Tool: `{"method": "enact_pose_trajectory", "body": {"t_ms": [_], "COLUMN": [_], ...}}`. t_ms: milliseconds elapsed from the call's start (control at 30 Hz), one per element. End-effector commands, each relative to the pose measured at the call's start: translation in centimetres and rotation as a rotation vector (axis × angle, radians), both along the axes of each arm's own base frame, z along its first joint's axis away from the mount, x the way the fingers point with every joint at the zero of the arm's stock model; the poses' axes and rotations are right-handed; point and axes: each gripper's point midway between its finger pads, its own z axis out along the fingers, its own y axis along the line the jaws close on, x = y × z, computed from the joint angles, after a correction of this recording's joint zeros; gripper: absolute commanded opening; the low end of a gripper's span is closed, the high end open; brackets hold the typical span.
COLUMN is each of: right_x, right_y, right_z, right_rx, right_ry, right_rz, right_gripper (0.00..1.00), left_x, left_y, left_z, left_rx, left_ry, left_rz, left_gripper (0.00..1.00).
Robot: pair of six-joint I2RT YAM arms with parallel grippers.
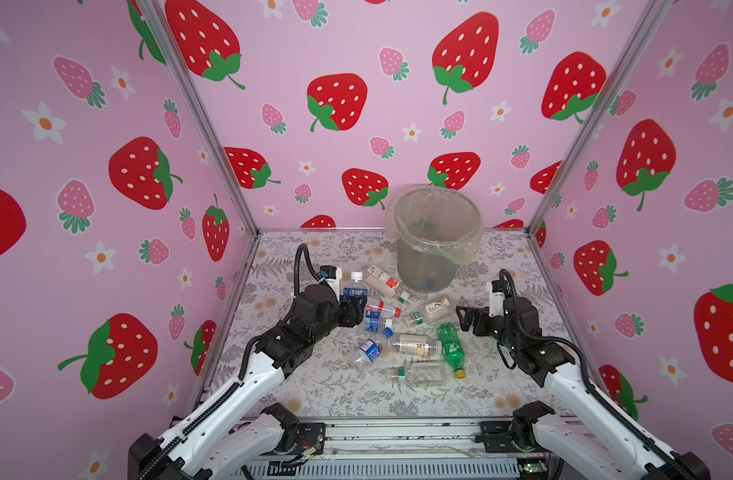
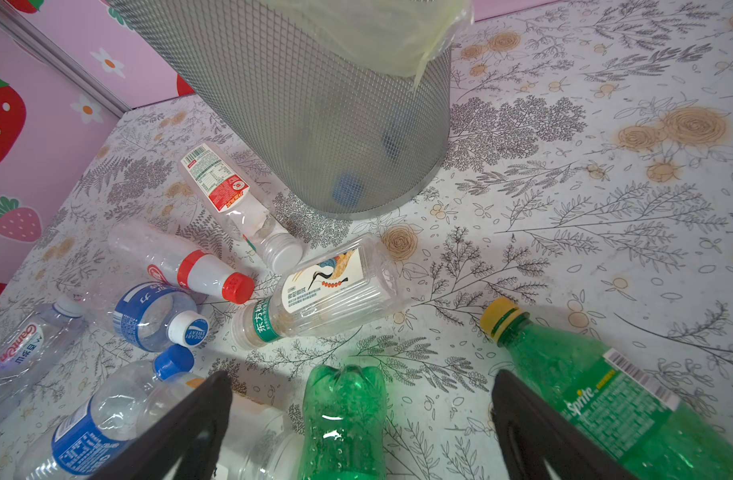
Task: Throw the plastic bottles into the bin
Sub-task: 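Lift the Pocari Sweat bottle with the left gripper and carry it toward the bin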
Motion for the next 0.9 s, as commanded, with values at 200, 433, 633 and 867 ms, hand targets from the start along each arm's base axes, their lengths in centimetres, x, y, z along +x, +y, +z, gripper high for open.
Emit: {"method": "enact_pose_trajectory", "body": {"t_ms": [200,433,633,867], "right_x": [-0.7,-0.9,-1.1,-1.1], "right_y": [-0.4,-0.8,-1.0,-1.1], "right_z": [-1.9,-2.6,-2.6,-2.5], "right_rx": [-0.025,-0.026,-0.027,-0.023], "right_ry": [0.043,0.051,0.045,0.037], "right_rz": [0.000,-0.015,-0.022,-0.030], "right_gripper": [0.99,0.99,0.99,0.99], "left_x": [2.7,4.0,4.6,3.9], "left_y": [-2.0,-4.0,-5.4,-5.8], "left_z": [7.1,10.6,13.1,16.1], "left_rx": [-0.152,-0.273,-0.324,-0.413], "left_ry": [-0.222,-0.379,-0.460,-0.561], "left_rz": [-0.006,-0.065,-0.117,-0.155], "left_gripper": [0.68,0.68,0.68,0.68]}}
